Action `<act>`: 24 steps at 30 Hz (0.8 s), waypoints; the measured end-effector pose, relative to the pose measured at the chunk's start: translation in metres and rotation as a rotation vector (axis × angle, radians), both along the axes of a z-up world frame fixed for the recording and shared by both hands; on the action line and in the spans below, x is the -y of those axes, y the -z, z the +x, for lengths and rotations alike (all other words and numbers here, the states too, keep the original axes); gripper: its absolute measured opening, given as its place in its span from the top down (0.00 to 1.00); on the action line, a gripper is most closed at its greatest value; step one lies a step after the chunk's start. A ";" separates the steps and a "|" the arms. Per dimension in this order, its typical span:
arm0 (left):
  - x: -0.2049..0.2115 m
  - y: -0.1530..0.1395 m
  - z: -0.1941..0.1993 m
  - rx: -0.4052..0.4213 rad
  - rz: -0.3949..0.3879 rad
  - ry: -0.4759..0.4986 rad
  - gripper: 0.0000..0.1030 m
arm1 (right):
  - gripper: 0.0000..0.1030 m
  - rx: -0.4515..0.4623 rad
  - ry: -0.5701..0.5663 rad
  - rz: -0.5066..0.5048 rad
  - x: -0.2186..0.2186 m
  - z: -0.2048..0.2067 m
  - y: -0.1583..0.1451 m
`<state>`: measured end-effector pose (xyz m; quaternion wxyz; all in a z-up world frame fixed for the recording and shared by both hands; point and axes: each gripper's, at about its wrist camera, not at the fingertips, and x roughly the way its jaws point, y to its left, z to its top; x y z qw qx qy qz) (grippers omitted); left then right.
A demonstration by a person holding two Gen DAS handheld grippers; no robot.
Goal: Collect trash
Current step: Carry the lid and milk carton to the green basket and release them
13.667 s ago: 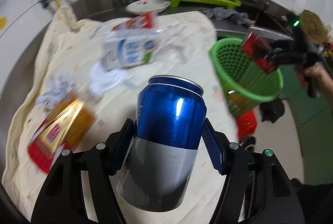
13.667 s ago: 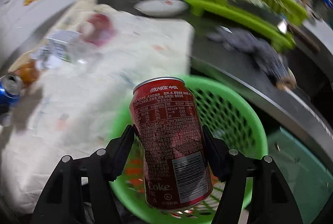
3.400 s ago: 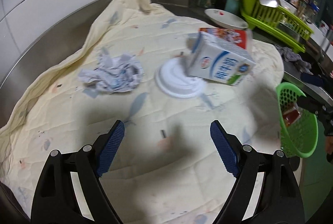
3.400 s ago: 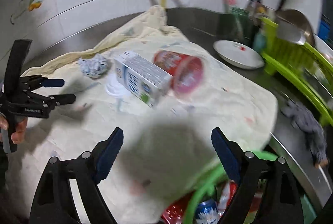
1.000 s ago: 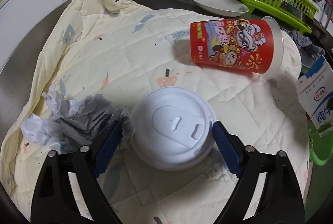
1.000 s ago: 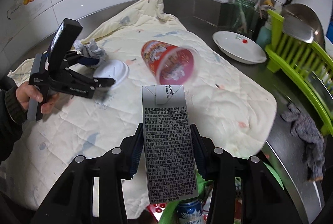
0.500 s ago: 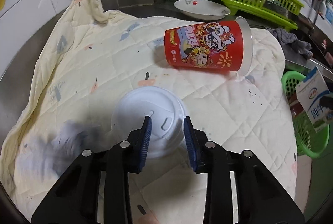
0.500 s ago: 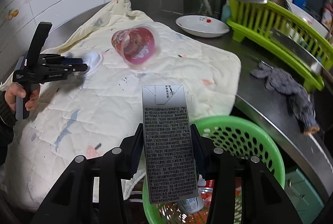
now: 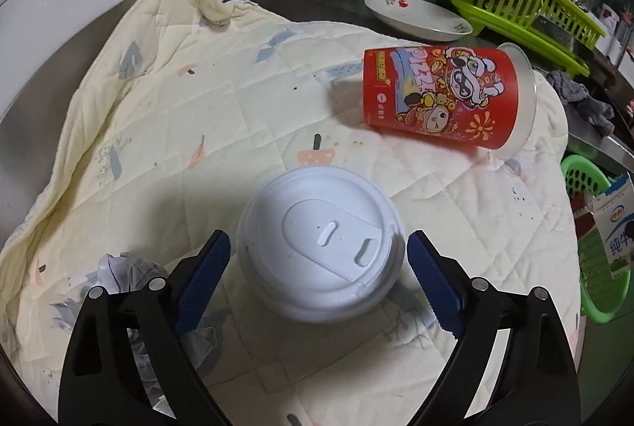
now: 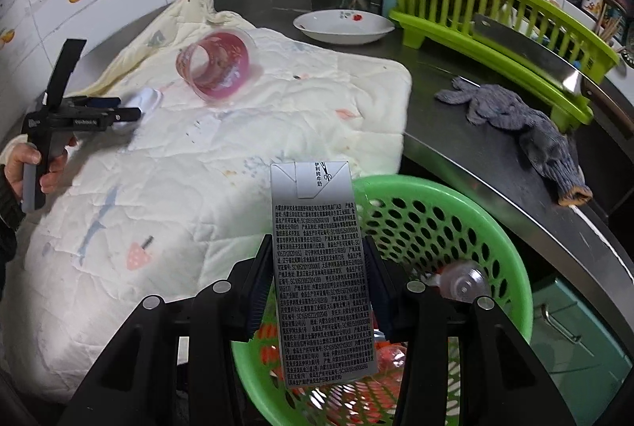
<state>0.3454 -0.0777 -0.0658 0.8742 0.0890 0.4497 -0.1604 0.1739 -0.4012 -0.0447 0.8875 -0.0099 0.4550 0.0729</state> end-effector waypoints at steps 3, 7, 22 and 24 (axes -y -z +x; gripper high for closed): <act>0.004 0.004 0.003 -0.005 0.005 0.003 0.15 | 0.59 -0.008 0.014 -0.006 0.005 -0.004 0.004; 0.009 0.006 0.004 0.008 0.029 0.005 0.17 | 0.59 -0.012 0.038 -0.013 0.012 -0.011 0.010; 0.008 -0.016 -0.038 0.049 -0.035 0.007 0.18 | 0.36 -0.029 0.160 -0.020 0.040 -0.038 0.031; 0.011 -0.021 -0.048 0.055 -0.042 0.022 0.18 | 0.35 -0.025 0.171 -0.017 0.042 -0.043 0.029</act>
